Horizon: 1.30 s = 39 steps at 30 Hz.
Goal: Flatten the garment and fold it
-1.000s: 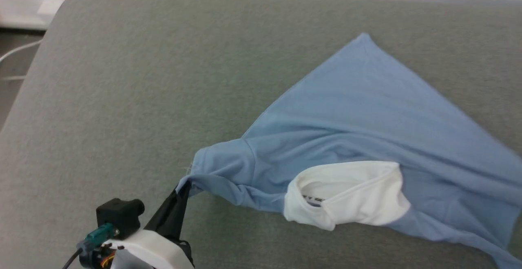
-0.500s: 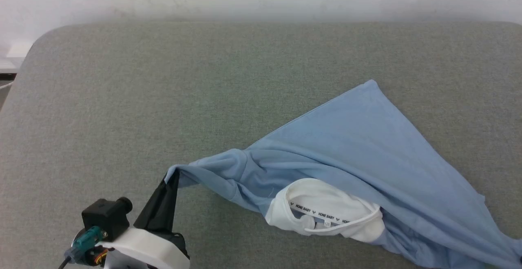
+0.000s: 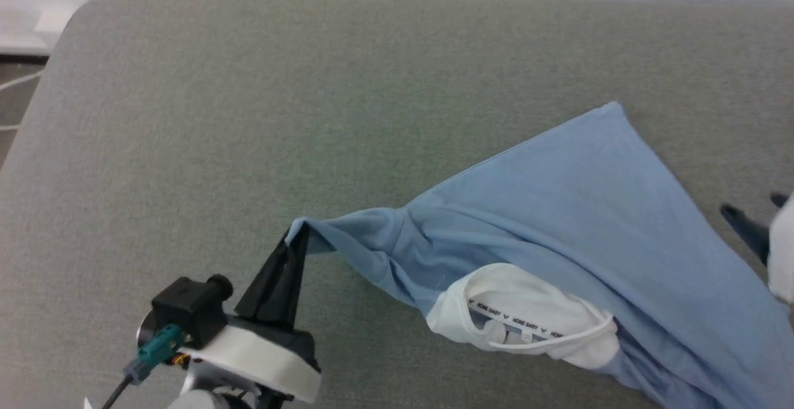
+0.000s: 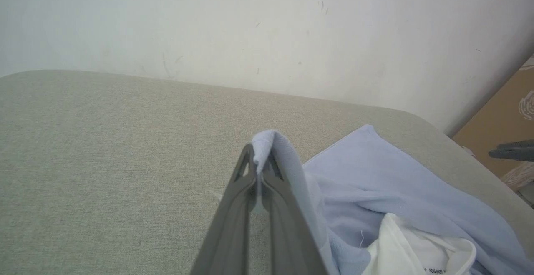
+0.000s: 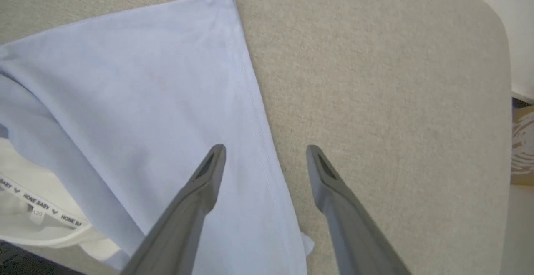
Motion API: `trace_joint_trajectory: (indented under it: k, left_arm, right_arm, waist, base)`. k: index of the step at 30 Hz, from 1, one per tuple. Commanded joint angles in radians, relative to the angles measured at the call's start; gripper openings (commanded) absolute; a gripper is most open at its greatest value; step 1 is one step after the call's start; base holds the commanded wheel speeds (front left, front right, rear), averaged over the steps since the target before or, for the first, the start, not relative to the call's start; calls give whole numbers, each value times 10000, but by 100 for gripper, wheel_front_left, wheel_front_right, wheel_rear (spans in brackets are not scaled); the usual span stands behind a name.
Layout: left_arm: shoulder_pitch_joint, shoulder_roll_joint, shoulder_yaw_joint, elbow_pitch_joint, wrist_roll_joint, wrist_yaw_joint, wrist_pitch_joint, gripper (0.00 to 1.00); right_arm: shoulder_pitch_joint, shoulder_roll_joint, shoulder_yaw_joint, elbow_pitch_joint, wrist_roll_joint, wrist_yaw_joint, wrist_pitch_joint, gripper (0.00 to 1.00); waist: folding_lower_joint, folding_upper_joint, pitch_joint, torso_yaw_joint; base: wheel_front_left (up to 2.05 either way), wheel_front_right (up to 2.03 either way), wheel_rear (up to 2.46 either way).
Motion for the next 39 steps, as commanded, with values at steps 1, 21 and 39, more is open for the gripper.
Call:
trace_joint_trajectory:
  k: [1,21,39]
  left_arm:
    - [-255,-120,-92,-52,134,-130,-51,0]
    - [-1661,-1720,-1314,801,470,-892,-472,0]
    - [-1741,-1321,-1091,1174,620,-829,-607,0]
  right_arm:
    - [-642,-14,361,169,-33,-17,-27,100]
    - [-5642,-1322,4012,5301,-1311,-17,180,100]
    - [-5895,-1418,5207,6462,-494,-17,-2258,0]
  waist:
    - [-1,0,712,666]
    - [-1,0,2335,3074]
    - [-1,0,1020,2260]
  base:
    - [0,0,0]
    - [0,0,0]
    - [0,0,0]
